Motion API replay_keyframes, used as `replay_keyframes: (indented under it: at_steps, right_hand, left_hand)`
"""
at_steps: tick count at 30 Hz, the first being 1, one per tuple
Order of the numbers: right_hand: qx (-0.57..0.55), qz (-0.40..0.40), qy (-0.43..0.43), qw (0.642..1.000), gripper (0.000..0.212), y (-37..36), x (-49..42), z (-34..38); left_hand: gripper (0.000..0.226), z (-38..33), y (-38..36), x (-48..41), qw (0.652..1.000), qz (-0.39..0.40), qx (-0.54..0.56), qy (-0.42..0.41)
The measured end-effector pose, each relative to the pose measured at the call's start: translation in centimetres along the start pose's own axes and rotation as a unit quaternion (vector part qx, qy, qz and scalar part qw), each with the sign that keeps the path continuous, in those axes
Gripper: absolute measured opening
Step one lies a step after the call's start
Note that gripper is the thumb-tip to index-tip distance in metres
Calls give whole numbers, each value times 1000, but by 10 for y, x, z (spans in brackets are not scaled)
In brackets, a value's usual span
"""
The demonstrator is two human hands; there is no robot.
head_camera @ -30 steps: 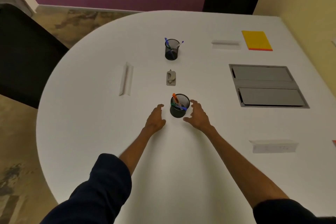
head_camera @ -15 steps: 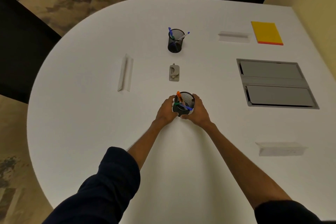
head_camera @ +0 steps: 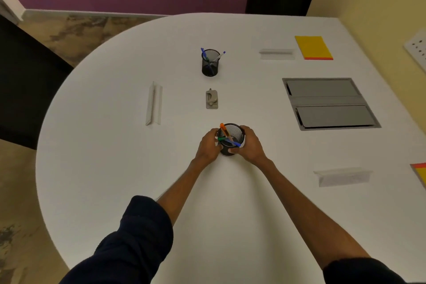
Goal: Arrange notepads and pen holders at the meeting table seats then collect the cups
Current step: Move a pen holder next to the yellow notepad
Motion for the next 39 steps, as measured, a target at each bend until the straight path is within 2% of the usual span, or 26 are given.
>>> replay_keyframes:
  at_steps: [9, 21, 27, 32, 39]
  right_hand:
    - [-58, -63, -12, 996, 84, 53, 97, -26]
    - [-120, -207, -34, 970, 83, 143, 320, -100]
    - [-134, -293, -32, 946, 84, 182, 456, -117]
    - [-134, -348, -37, 927, 85, 220, 556, -127]
    - [-122, -421, -51, 897, 84, 274, 656, -150]
  left_hand:
    - [55, -69, -51, 47, 994, 76, -15, -75]
    - [48, -186, -202, 166, 960, 179, -39, -210]
    - [47, -253, -270, 259, 931, 218, -52, -289]
    - [42, -320, -321, 327, 887, 252, -80, -378]
    - [41, -386, -393, 386, 860, 301, -27, -411]
Point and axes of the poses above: each hand's wrist, its own x-axis away from the middle knuckle, its own y-axis out of the back of the hand, z = x × y, the point moved 10 cm from there along -x, towards the middle knuckle, and after that the axes turned 10 degrees about z, right-handed, at the moved point
